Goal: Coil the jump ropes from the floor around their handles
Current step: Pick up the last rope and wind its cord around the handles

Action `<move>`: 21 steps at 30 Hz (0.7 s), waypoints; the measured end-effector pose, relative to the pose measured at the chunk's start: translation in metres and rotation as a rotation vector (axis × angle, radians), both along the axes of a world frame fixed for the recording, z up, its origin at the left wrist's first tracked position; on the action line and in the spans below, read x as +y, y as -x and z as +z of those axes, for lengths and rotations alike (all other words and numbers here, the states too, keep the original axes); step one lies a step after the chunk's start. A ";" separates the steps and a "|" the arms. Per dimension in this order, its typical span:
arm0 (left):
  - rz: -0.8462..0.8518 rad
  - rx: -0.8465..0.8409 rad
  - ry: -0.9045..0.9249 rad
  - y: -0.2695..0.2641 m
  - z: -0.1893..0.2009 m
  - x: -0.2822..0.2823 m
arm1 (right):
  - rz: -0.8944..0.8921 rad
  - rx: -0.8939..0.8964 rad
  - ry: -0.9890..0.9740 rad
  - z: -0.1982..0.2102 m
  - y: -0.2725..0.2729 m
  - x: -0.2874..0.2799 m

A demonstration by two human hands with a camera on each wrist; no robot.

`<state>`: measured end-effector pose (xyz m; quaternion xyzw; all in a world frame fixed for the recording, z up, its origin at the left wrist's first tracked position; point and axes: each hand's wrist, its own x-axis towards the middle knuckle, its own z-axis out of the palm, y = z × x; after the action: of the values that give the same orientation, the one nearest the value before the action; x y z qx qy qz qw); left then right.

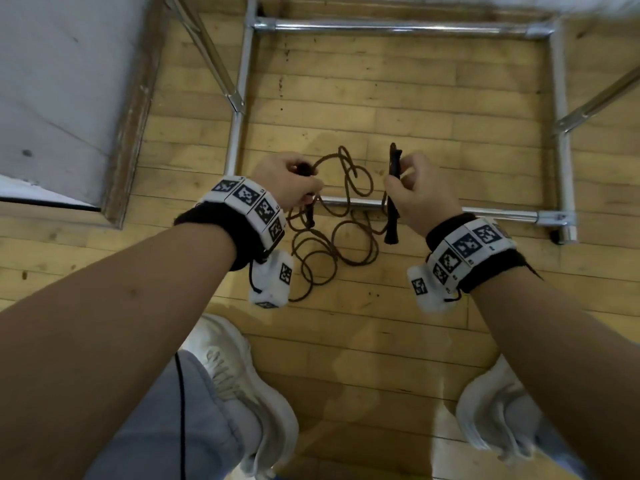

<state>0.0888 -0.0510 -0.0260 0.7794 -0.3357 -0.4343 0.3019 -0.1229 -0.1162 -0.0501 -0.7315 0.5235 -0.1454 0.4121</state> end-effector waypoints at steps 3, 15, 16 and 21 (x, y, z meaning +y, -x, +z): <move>-0.177 -0.181 -0.066 0.005 0.025 -0.005 | 0.151 0.225 0.069 0.018 -0.003 -0.009; 0.215 -0.070 0.169 0.013 0.159 -0.015 | -0.468 -0.583 -0.042 0.144 -0.001 -0.016; 0.271 0.141 0.217 0.016 0.174 -0.014 | -0.490 -0.691 -0.122 0.162 -0.002 -0.016; 0.429 0.800 0.415 0.037 0.239 0.008 | -0.340 -0.819 -0.459 0.244 -0.005 0.003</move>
<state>0.0517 -0.0425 0.2131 0.5267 -0.1049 -0.5515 0.6383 -0.1179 -0.1136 0.1941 -0.4090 0.4490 -0.3667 0.7048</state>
